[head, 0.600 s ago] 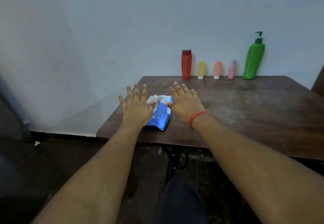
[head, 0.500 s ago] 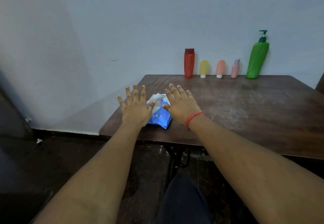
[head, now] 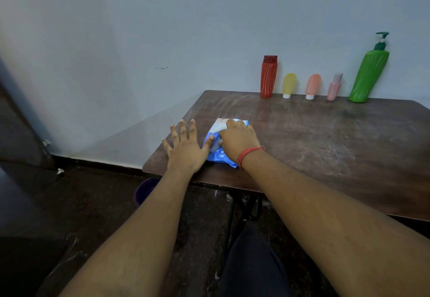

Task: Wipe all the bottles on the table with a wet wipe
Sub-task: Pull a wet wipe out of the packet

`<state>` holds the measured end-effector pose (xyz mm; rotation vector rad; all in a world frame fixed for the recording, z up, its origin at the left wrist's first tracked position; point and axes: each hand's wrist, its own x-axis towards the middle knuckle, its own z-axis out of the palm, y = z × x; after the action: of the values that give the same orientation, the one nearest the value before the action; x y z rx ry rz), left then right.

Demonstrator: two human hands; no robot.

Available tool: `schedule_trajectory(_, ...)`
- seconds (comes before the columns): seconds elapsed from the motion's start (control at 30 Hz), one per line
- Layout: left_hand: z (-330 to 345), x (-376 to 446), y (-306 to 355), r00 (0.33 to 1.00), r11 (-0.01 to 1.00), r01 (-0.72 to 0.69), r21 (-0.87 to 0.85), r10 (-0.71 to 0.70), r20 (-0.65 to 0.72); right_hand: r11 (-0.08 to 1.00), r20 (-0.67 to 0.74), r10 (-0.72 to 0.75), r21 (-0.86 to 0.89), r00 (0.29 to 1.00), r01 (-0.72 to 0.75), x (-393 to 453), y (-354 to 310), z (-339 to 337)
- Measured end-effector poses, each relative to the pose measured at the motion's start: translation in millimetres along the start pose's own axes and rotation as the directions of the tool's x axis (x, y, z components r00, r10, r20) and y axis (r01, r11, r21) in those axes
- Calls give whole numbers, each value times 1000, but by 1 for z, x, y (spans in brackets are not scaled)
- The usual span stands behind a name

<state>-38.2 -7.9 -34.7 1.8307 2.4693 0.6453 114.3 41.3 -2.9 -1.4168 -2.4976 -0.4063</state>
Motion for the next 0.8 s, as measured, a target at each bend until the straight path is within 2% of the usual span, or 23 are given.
schedule_trajectory(0.07, -1, 1, 0, 1000, 1000, 10, -29, -9, 16, 1000, 49, 24, 16, 999, -25, 4, 0, 1)
schedule_trajectory(0.2, 0, 1, 2, 998, 999, -50, -2, 50, 40, 993, 28, 61, 102, 998, -63, 5, 6, 3)
schedule_trajectory(0.43, 1, 1, 2, 997, 997, -74, 25, 74, 24, 886, -4, 167, 440, 986, -148, 7, 15, 10)
schedule_trajectory(0.67, 1, 1, 4, 997, 997, -72, 30, 71, 30, 701, -52, 182, 708, 982, -92, 4, 15, 9)
schedule_trajectory(0.8, 2, 1, 5, 996, 995, -86, 46, 85, 28, 514, -44, 259, 852, 965, -99, 7, 17, 7)
